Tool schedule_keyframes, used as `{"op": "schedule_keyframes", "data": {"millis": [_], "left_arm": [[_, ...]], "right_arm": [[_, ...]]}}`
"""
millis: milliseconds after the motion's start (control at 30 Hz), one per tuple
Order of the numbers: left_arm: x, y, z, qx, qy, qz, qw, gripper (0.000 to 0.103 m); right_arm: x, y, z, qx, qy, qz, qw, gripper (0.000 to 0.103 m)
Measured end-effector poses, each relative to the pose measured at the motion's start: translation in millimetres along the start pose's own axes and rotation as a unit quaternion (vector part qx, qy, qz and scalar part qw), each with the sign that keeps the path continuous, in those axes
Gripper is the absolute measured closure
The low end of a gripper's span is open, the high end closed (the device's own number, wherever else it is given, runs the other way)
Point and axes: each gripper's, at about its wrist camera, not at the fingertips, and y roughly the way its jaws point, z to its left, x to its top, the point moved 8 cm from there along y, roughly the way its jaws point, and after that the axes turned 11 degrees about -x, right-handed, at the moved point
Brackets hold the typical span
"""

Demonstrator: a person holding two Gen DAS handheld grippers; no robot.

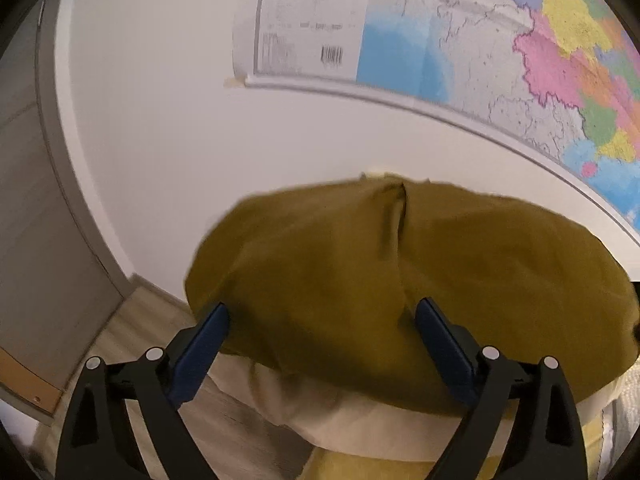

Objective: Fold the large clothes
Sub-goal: 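Lower the jacket bundle onto the cream folded clothes with both grippers, then open both grippers and pull them back from the stacked jacket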

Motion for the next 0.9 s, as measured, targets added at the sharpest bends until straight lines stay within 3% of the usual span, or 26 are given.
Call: {"op": "schedule_keyframes", "data": {"millis": [67,133,267,400,433,500,633,800,900], "left_arm": [[-0.9,4.2,4.3,-0.007,-0.017,0.003,0.9998,0.01],[-0.2,0.7,2.3,0.012,-0.023,0.0,0.9997,0.014],[-1.0,-20.0,-25.7,0.053,0.019,-0.031,0.9979,0.016],[-14.4,-38.3,-76.5,0.005,0.063,-0.055,0.9965,0.013],[-20.7,-37.8,-95.1,-0.025,0.08,-0.052,0.9951,0.012],[-29.6,-31.4,-110.4,-0.04,0.092,-0.039,0.9942,0.012],[-39.7,-21.6,-118.3,-0.022,0.092,-0.034,0.9949,0.012],[-47.2,-36.4,-122.8,-0.003,0.088,-0.044,0.9951,0.012],[-51.0,-44.2,-134.9,-0.011,0.098,-0.05,0.9938,0.011]], "right_arm": [[-6.0,5.7,-1.6,0.009,0.011,0.0,1.0,0.029],[-3.8,0.1,-3.3,0.011,0.022,-0.008,1.0,0.029],[-5.1,-27.1,-9.0,0.008,0.04,-0.033,0.999,0.028],[-18.4,-34.4,-14.0,-0.019,0.025,-0.038,0.999,0.028],[-24.8,-30.6,-14.8,-0.027,0.018,-0.026,0.999,0.028],[-38.0,-16.3,-12.8,-0.037,0.001,0.008,0.999,0.028],[-43.1,-21.6,-10.1,-0.048,0.0,-0.001,0.999,0.023],[-45.7,-42.3,-14.4,-0.036,0.024,-0.019,0.999,0.022],[-42.0,-54.9,-15.1,-0.027,0.035,-0.037,0.998,0.023]]}}
